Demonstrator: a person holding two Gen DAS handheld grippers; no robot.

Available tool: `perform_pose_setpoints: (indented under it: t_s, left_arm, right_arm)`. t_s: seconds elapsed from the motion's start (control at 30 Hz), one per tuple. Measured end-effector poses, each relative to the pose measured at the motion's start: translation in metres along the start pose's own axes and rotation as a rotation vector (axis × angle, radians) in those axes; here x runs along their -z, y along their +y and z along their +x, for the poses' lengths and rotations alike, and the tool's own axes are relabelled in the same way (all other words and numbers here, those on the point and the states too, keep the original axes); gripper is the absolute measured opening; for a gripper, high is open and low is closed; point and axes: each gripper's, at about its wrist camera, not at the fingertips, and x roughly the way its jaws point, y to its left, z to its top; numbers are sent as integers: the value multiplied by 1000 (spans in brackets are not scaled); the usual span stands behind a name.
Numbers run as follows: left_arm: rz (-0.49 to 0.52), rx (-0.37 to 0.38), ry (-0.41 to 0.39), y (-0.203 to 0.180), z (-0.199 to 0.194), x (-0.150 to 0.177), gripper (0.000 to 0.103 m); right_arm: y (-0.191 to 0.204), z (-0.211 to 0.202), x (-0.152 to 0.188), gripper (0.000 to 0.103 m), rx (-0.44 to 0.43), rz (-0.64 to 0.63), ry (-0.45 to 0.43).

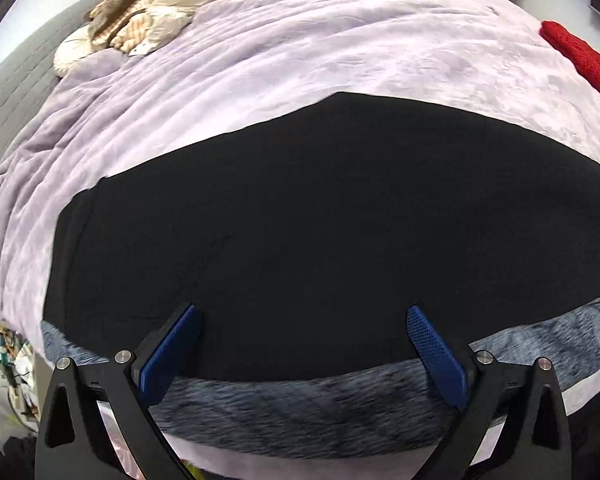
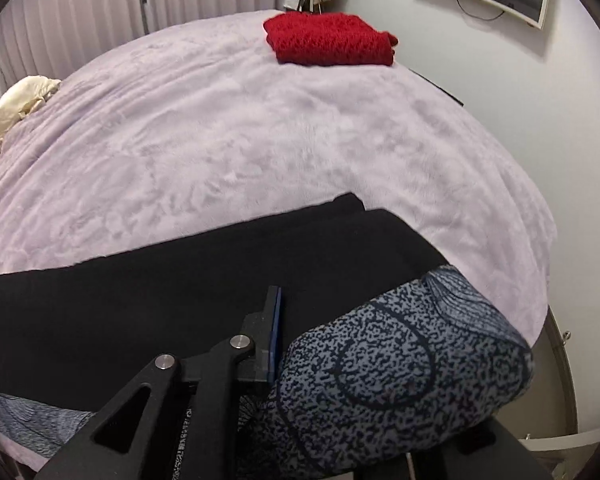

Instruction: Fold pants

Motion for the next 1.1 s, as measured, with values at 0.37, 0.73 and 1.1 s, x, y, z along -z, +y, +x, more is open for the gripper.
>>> perform_pose_setpoints:
  t_s: [0.37,0.73,1.1]
  left_arm:
    - [-187,40,39,94,2,23,103]
    - [-292,-7,50,108,36,-51,103]
    - [-37,86,34,-49,13,-56,103]
  right_arm:
    - [-23,-1,3,83,105,-16,-45]
    - [-33,-42,-19,84,168,19,-173]
    - [-15,-64,-18,84,117,-71,-200]
